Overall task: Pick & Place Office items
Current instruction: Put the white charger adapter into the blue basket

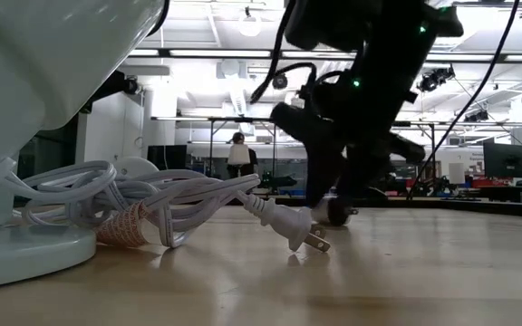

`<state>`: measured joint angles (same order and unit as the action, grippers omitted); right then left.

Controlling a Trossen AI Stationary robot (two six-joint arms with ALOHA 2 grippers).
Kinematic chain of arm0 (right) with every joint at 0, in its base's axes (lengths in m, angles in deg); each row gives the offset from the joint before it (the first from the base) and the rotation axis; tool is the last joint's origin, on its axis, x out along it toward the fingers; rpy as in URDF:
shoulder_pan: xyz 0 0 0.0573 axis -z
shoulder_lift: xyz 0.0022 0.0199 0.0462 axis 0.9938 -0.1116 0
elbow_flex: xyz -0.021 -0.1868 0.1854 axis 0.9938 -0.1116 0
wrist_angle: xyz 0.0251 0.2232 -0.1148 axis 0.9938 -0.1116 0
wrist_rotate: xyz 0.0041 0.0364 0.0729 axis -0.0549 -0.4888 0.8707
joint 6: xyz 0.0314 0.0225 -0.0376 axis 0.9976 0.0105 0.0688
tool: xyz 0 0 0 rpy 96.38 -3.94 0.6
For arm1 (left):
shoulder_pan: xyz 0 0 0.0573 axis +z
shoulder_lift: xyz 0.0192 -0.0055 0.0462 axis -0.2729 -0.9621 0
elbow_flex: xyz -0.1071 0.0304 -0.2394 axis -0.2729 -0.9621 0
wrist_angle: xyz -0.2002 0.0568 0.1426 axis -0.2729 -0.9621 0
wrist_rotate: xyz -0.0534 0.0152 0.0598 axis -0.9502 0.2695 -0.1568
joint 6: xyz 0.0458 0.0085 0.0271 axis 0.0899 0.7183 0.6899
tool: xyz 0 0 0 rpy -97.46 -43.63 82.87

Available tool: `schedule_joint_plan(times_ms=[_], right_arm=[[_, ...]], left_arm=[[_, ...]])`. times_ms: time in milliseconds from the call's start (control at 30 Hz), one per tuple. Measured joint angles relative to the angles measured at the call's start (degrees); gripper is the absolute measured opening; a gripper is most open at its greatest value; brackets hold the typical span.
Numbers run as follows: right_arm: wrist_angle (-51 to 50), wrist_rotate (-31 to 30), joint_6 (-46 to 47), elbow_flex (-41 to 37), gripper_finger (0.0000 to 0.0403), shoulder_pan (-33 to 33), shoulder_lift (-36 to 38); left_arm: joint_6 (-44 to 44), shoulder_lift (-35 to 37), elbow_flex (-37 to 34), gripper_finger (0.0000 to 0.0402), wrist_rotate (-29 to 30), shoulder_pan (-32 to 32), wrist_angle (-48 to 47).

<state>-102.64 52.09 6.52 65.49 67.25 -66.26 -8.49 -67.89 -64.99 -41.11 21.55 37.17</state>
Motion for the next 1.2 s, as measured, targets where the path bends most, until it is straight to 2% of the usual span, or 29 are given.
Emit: schedule_joint_plan(times_ms=[167,1200], right_arm=[[0.9,1.7,-0.3,-0.1,0.0162,0.0,-2.0],[0.9,1.4,-0.4,0.0,0.0153,0.0,-1.9]], left_arm=[[0.0,0.0,0.0,0.012,0.0,0.0,0.0],[0.0,0.0,0.0,0.012,0.0,0.0,0.0]])
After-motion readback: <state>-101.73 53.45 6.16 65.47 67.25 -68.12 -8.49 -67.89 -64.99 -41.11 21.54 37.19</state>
